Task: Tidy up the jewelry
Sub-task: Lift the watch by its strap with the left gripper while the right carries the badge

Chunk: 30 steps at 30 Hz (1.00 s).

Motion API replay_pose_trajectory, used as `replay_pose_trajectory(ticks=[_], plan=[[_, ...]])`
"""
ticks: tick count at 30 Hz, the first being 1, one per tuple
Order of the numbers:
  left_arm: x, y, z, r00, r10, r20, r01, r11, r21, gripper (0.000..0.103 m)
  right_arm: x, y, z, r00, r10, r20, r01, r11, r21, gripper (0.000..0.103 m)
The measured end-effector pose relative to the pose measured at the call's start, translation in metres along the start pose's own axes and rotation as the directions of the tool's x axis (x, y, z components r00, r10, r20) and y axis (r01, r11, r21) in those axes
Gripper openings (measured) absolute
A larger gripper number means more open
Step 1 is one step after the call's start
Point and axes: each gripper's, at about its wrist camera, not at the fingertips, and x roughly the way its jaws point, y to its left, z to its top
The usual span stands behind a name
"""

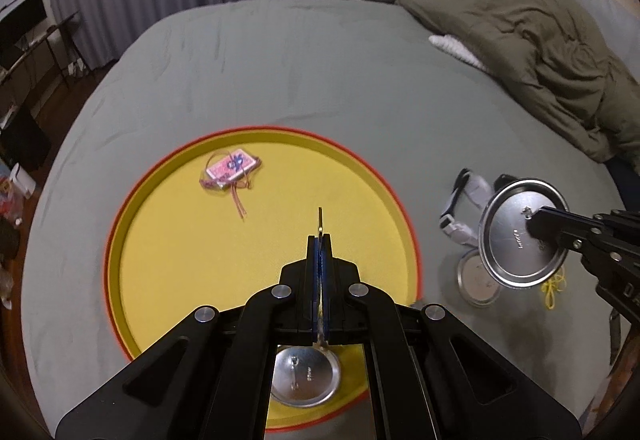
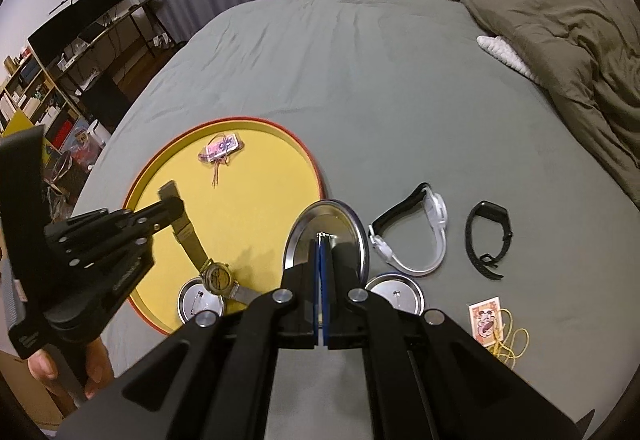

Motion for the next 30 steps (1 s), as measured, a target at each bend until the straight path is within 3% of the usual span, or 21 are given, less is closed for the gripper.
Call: replay_pose_trajectory(ticks=[10,30], plan=[[-0.040,-0.013,0.008,0.998,0.013,0.065,-0.015,0.999,0.032,0.001,-0.032,-0.022,-0.004,0.998,-0.027,0.048,0.025,0.999,0.045,0.002],[-0.131,-0.084,0.039,0.974,-0.089,0.207,0.056,0.986,0.160,0.001,-0.105,-0.071,-0.023,0.984,-0.103,0.148,0.084,0.988,0.133,0.002]])
